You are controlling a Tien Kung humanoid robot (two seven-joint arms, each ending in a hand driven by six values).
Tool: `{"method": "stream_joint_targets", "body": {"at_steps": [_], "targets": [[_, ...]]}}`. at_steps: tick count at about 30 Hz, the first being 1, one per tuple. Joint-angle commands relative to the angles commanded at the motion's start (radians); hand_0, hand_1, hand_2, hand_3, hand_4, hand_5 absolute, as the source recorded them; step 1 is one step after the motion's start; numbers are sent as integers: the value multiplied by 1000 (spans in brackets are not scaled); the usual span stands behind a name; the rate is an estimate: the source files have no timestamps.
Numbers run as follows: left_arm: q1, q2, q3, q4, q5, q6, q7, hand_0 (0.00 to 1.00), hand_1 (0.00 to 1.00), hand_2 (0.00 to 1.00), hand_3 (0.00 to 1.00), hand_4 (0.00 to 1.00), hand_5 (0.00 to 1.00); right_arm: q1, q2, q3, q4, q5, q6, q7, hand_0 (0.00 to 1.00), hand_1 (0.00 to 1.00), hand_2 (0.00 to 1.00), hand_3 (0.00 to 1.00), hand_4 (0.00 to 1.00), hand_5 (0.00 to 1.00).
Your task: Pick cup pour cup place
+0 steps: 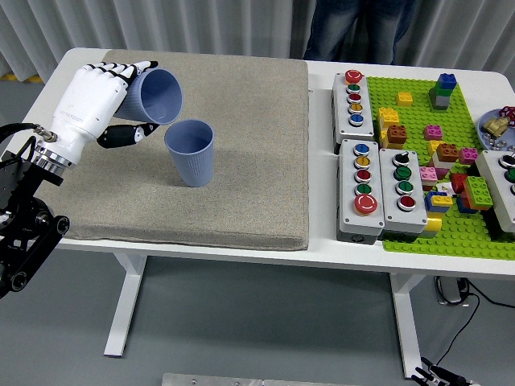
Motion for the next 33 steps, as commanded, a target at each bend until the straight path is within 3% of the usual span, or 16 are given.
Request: {"method": "stream_joint_targets", "body": {"at_steps": [26,33], "targets": [[-50,59,159,41,0,115,98,474,536,667,651,632,167,-7,-1,-7,0,6,-5,5,762,704,744,621,226,198],[-65,74,184,45,0,132,104,474,536,666,648,631,165,-7,-3,-11,0,9,-6,7,761,703,744,621,225,197]]}}
